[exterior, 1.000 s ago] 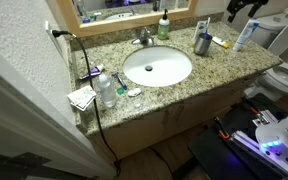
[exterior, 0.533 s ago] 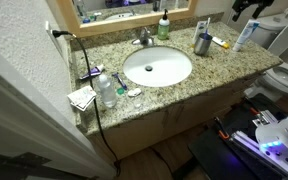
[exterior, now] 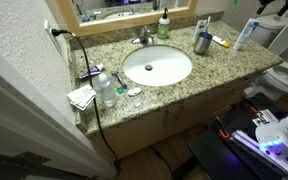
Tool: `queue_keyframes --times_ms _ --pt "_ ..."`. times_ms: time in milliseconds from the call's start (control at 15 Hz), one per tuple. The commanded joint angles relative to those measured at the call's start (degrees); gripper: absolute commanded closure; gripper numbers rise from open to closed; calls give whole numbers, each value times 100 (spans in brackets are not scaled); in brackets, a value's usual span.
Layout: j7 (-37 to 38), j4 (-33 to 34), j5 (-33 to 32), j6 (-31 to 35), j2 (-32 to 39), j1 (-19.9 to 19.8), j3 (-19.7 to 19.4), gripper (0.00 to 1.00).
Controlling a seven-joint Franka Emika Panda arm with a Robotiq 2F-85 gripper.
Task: Move the squeeze bottle to the left on the counter
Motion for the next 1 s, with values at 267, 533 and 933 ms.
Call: queue_keyframes --times_ms 267,533,933 --pt "242 972 395 -660 1354 -598 -734 0" --pt "282 929 377 -545 1386 -715 -871 0" --pt "151 2191 1642 -1904 2434 -1056 -1453 0"
